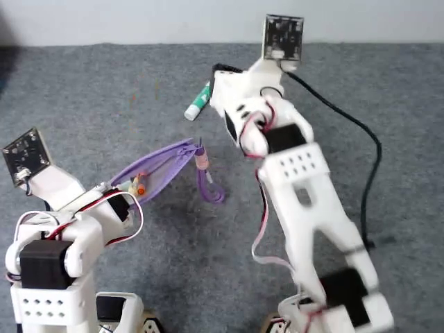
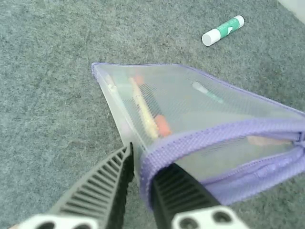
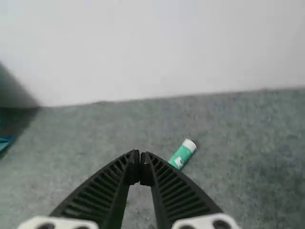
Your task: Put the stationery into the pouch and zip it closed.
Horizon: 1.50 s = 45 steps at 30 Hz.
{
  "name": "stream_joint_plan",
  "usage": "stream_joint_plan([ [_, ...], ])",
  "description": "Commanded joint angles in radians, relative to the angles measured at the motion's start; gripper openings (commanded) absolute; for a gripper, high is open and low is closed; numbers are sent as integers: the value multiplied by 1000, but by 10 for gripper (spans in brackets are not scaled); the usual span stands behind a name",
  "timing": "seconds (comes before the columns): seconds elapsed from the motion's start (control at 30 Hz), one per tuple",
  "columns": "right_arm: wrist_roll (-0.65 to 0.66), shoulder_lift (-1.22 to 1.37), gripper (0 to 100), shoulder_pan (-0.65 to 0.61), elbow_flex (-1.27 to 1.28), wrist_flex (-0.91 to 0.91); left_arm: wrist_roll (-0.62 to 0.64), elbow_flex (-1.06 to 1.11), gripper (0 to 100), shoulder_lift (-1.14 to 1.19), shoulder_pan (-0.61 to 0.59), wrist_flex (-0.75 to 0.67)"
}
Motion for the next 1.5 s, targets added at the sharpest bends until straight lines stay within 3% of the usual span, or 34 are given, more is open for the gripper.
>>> stream_joint_plan([
  [0.0,-17,156,9,10,-155,2,11,-21,13,2,5,-23],
  [0.3,0,624,9,7,-568,-85,11,-22,13,2,5,-23],
  [0.7,282,1239,8,-27,-1174,-130,11,-21,13,2,5,-23],
  [0.97,423,1497,8,-45,-1438,-124,11,-21,13,2,5,-23],
  [1.07,448,1504,8,-24,-1482,36,11,-21,13,2,5,-23],
  [1.33,446,1412,8,102,-1745,797,12,-21,13,2,5,-23],
  [1.47,445,1305,8,140,-1746,1030,23,-21,13,2,5,-23],
])
